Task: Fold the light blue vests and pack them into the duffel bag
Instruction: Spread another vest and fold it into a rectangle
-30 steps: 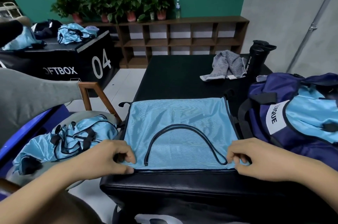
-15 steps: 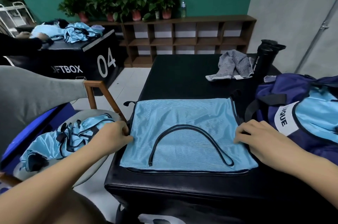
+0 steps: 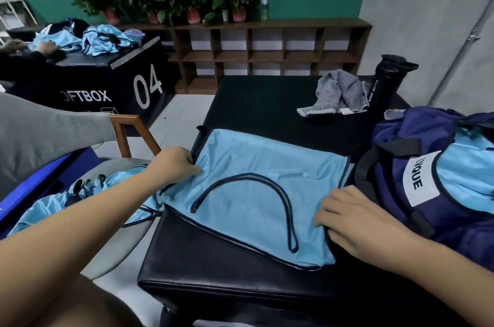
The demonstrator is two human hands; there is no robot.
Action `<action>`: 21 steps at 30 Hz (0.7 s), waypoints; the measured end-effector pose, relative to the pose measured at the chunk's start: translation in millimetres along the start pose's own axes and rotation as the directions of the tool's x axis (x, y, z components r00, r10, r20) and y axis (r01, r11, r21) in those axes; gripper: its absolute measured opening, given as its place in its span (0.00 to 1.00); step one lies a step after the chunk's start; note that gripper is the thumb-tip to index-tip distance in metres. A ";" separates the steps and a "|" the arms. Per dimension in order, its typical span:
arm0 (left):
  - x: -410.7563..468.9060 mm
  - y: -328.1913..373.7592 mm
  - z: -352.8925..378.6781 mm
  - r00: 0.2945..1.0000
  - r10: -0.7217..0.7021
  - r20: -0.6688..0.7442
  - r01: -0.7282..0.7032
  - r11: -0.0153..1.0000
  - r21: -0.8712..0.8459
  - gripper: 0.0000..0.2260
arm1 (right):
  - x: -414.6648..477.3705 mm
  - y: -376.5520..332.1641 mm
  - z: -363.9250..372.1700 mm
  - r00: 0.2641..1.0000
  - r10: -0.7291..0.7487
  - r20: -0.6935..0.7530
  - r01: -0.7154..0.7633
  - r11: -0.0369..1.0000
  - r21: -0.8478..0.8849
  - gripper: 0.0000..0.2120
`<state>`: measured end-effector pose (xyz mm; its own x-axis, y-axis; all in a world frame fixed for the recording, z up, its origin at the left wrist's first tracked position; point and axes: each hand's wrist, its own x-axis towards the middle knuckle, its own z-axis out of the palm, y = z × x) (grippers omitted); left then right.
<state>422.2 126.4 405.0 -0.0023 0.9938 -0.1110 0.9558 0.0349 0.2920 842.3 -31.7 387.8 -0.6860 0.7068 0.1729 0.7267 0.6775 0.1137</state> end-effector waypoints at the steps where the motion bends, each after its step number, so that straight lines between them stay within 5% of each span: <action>1: 9.8 4.7 -0.2 1.000 0.007 -0.003 -0.007 1.000 0.006 0.13 | 3.7 -6.1 1.0 1.000 -0.014 0.000 0.014 1.000 -0.006 0.09; 12: 110.7 70.7 5.1 0.995 0.076 -0.066 -0.068 0.990 0.127 0.13 | 60.3 -83.9 9.8 0.998 -0.039 -0.058 0.043 0.997 0.068 0.05; 18: 148.4 102.3 20.3 0.979 0.153 -0.138 -0.123 0.971 0.205 0.11 | 62.7 -69.1 -13.1 0.999 0.033 0.020 -0.038 0.942 0.335 0.21; 21: 158.4 118.2 26.4 0.963 0.196 -0.186 -0.147 0.957 0.250 0.08 | 47.8 -32.1 -26.8 0.979 0.179 0.094 -0.196 0.954 0.227 0.25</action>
<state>542.5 285.2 396.8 0.1305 0.9832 0.1273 0.9886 -0.1387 0.0582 787.1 -25.1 418.6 -0.5453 0.8325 0.0978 0.8194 0.5540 -0.1474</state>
